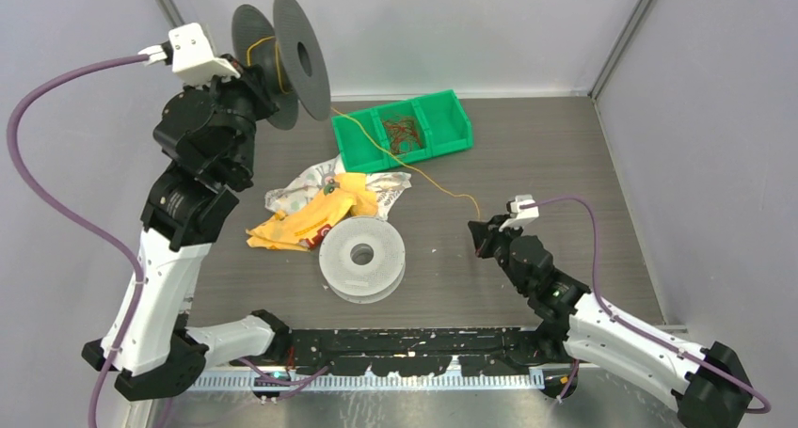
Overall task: Wrap the cables
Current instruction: Wrap the cable around the cable reel.
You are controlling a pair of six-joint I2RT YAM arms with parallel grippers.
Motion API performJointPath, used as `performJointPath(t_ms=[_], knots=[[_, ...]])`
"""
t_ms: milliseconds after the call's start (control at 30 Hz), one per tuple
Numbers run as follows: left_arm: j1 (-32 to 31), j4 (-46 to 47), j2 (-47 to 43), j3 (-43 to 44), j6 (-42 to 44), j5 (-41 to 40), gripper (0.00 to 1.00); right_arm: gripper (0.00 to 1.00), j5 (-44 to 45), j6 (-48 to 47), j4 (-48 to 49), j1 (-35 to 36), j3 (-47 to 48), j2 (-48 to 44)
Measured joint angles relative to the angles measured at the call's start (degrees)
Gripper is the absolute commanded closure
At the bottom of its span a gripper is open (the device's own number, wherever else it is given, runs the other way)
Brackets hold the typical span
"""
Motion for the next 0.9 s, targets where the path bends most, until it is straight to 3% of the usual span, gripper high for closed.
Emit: performJointPath(t_ms=[133,300,567,767,900], knots=[[0.0,0.0,-1.0,0.9,1.5,-1.2,1.00,0.99,-3.1,-0.5,-1.2,-0.1,0.1,-0.5],[0.0,-1.2,1.4,4.2,0.2,-0.9,0.99,1.00,-14.1,-3.3,-9.7,-0.1,6.2,3.0],[0.0,-2.9,11.2,1.9,-4.1,-1.8,0.99,0.99,-33.7,-13.3,-33.8,5.6,32.9,12.6],[-1.0,-3.7,19.9,-2.1,-3.6,-2.1,0.99,0.99,-39.8,-23.1,-48.3,8.3,56.3,16.0],[-1.7,-4.1,22.1,-4.4,-2.0,-1.8,1.00,1.00,-40.3,-29.0,-51.0,8.3,68.2,16.4]])
